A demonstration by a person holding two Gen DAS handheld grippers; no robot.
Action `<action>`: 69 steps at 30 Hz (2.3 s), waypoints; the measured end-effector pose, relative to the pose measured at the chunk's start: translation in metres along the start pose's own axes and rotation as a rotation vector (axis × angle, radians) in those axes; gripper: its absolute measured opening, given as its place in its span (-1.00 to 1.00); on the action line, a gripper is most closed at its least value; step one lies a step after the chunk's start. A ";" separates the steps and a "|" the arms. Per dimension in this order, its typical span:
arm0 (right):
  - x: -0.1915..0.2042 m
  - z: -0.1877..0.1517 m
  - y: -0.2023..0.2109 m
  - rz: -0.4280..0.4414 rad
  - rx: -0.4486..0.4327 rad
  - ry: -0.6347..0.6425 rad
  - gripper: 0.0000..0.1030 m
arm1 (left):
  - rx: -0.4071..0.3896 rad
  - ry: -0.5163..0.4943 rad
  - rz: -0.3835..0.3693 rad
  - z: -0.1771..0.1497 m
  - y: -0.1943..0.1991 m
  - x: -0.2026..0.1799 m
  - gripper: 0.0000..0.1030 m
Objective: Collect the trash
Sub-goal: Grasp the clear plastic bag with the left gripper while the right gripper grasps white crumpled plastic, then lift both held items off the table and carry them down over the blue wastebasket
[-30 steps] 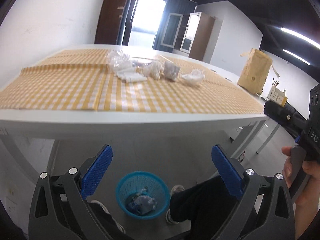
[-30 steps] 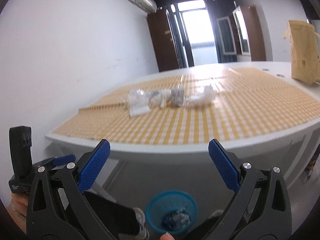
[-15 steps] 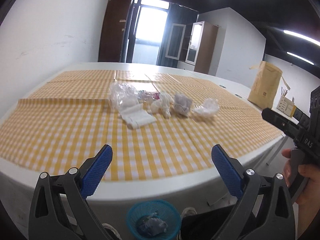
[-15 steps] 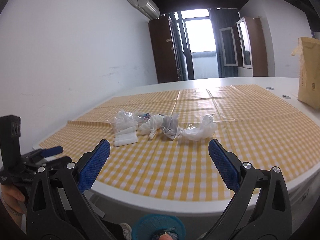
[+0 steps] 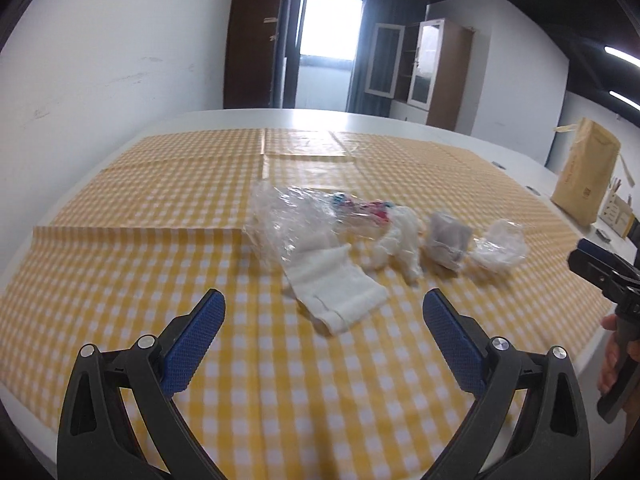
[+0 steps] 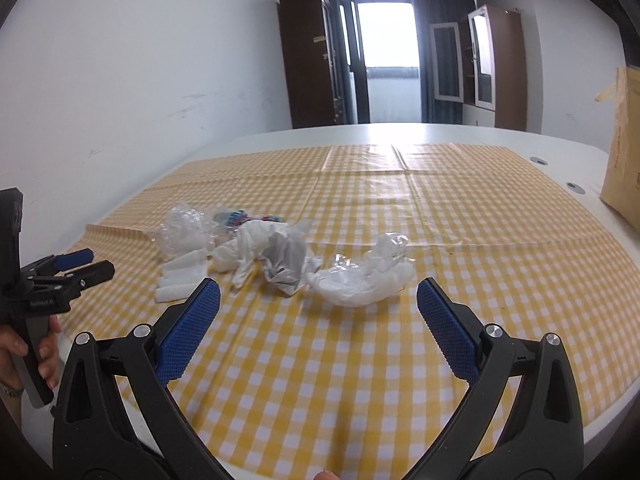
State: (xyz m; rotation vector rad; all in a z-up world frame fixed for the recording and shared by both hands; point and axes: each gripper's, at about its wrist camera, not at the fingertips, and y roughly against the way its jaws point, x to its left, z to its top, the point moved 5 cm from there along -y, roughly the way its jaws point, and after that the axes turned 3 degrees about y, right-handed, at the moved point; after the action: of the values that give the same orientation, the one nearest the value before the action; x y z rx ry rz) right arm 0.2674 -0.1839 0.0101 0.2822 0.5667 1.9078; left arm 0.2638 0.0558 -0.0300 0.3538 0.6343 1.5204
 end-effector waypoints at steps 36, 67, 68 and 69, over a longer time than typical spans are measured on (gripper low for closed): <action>-0.038 0.011 -0.056 -0.083 0.136 -0.048 -0.73 | 0.041 0.085 0.018 0.052 -0.066 0.045 -0.41; 0.062 -0.027 0.092 0.048 -0.023 0.057 -0.74 | -0.104 0.030 -0.117 -0.041 0.125 -0.022 -0.43; 0.062 -0.029 0.095 0.048 -0.025 0.059 -0.74 | -0.105 0.028 -0.118 -0.044 0.128 -0.024 -0.43; 0.064 -0.032 0.099 0.049 -0.029 0.060 -0.74 | -0.106 0.026 -0.118 -0.048 0.131 -0.025 -0.44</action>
State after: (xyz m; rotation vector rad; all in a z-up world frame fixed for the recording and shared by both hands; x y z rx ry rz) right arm 0.1487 -0.1646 0.0288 0.2229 0.5767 1.9760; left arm 0.1315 0.0285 0.0134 0.2121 0.5825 1.4413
